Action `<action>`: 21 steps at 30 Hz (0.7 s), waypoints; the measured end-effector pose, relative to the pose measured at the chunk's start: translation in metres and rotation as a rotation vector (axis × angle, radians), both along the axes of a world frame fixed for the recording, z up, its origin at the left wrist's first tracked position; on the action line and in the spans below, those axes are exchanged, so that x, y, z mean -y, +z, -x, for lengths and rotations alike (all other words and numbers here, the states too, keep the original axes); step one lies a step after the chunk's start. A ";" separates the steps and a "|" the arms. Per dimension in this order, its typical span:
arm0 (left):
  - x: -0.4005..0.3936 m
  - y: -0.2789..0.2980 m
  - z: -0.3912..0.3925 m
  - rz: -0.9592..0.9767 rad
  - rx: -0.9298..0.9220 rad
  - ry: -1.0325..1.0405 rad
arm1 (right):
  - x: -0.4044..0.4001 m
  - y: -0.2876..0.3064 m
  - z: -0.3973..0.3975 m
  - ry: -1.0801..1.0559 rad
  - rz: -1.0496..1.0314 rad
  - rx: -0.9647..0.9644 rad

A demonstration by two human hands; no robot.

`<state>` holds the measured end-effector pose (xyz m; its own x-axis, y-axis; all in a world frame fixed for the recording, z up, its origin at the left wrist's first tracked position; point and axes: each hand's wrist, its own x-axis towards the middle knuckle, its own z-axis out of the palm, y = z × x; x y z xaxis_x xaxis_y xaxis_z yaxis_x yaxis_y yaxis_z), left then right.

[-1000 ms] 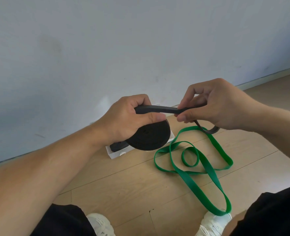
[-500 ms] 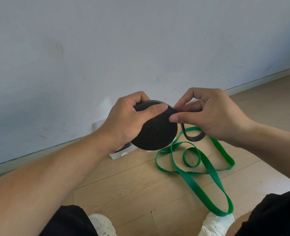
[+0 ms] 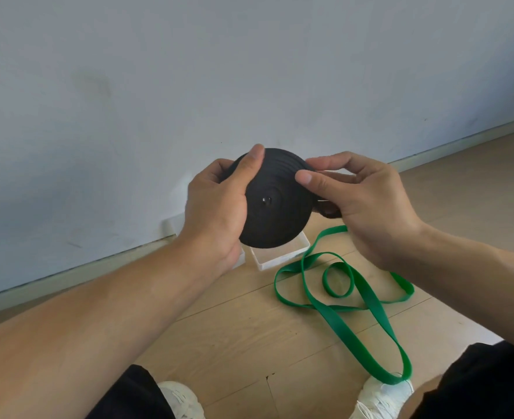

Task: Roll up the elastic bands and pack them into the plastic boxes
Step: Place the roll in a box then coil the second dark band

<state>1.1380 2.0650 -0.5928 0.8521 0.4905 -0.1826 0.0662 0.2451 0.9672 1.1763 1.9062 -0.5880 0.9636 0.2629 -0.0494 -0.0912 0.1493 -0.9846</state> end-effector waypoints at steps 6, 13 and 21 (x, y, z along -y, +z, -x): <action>-0.002 -0.003 0.001 0.173 -0.129 0.079 | -0.012 -0.015 0.007 0.082 -0.002 -0.079; -0.017 -0.004 -0.001 -0.204 -0.200 -0.253 | 0.006 -0.001 -0.010 0.262 0.327 0.082; -0.010 -0.005 -0.001 -0.155 -0.181 -0.403 | 0.012 0.002 -0.012 0.347 0.390 0.158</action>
